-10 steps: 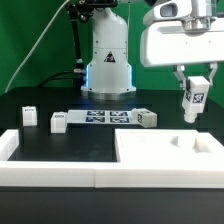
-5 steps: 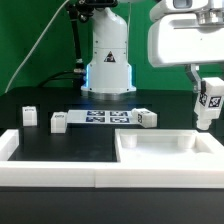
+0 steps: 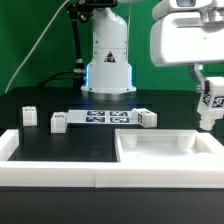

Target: Assemble one leg

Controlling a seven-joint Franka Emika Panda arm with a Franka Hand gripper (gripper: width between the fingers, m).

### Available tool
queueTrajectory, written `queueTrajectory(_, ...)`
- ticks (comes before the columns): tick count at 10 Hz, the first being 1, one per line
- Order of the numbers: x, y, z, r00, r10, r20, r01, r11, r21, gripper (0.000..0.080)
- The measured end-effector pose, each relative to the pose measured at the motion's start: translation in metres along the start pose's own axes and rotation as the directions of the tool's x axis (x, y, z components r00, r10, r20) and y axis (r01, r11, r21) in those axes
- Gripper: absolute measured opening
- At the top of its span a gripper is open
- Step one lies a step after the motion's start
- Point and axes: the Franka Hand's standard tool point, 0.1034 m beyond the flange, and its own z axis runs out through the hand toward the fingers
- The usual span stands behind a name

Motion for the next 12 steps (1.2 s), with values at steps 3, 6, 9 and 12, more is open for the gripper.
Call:
queueTrajectory(3, 0.017, 0.012, 0.01, 0.999, -0.046, -0.013, 0.045, 0.999, -0.003, 0.0292)
queueTrajectory(6, 0.017, 0.023, 0.018, 0.998, -0.062, -0.011, 0.062, 0.998, -0.007, 0.0292)
queueTrajectory(9, 0.018, 0.024, 0.028, 0.997, -0.068, -0.026, 0.068, 0.998, -0.007, 0.0292)
queueTrajectory(12, 0.019, 0.025, 0.038, 0.995, -0.074, -0.065, 0.074, 0.997, -0.01, 0.0292)
